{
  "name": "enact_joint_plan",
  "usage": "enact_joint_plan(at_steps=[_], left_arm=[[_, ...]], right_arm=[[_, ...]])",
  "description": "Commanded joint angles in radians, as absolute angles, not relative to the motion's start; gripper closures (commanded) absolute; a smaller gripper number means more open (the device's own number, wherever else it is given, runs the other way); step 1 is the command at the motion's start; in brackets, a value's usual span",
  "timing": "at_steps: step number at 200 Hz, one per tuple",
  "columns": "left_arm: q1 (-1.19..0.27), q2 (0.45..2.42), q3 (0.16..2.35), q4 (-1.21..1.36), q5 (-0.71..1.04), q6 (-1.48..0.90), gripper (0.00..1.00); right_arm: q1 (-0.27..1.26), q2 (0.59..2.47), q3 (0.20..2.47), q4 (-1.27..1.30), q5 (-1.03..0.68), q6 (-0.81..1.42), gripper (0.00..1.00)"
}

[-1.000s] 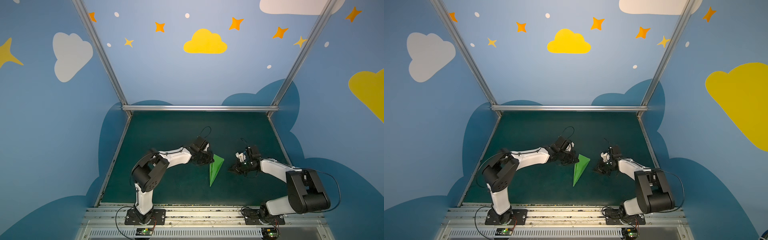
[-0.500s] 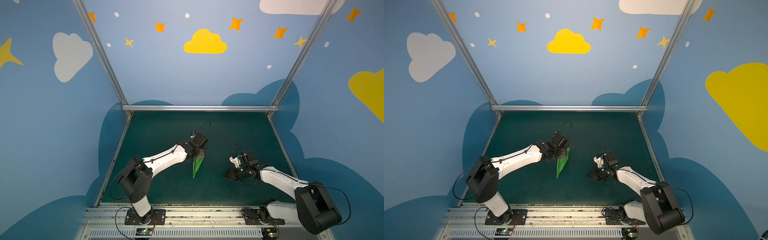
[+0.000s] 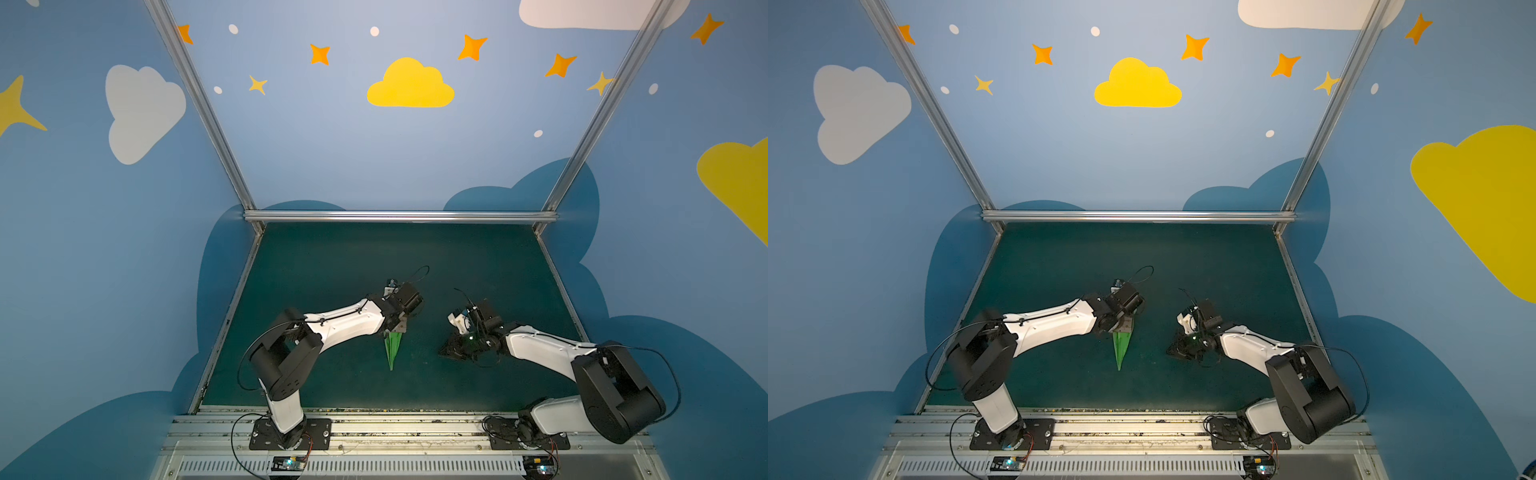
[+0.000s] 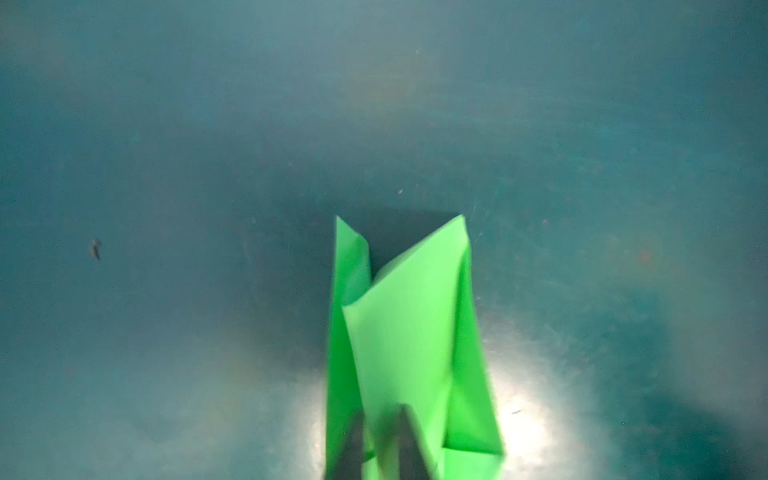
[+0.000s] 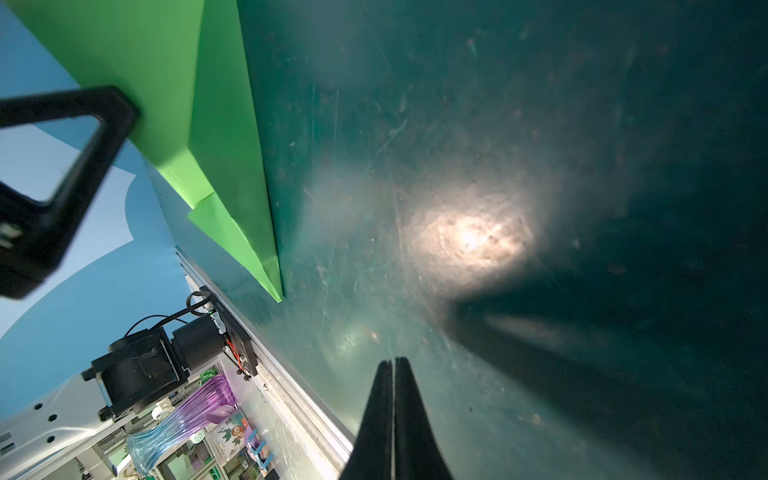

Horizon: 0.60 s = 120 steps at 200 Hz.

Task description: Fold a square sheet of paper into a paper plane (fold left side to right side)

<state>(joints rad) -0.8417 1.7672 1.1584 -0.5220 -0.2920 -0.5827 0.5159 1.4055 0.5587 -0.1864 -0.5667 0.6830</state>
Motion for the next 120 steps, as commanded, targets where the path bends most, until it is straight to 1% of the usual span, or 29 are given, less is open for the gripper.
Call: enact_joint_plan(at_steps=[1, 24, 50, 120], left_arm=[[-0.858, 1.778, 1.144, -0.514, -0.311, -0.597, 0.69], [-0.877, 1.782, 1.141, -0.509, -0.317, -0.605, 0.58], [-0.895, 1.788, 1.140, -0.505, -0.314, -0.615, 0.52], [-0.941, 1.867, 1.170, -0.535, -0.325, -0.627, 0.48]], right_arm=[[0.525, 1.415, 0.588, -0.176, -0.550, 0.690, 1.00], [0.530, 1.419, 0.588, -0.173, -0.548, 0.693, 1.00], [0.532, 1.418, 0.588, -0.175, -0.545, 0.693, 1.00], [0.532, 1.417, 0.582, -0.170, -0.542, 0.693, 1.00]])
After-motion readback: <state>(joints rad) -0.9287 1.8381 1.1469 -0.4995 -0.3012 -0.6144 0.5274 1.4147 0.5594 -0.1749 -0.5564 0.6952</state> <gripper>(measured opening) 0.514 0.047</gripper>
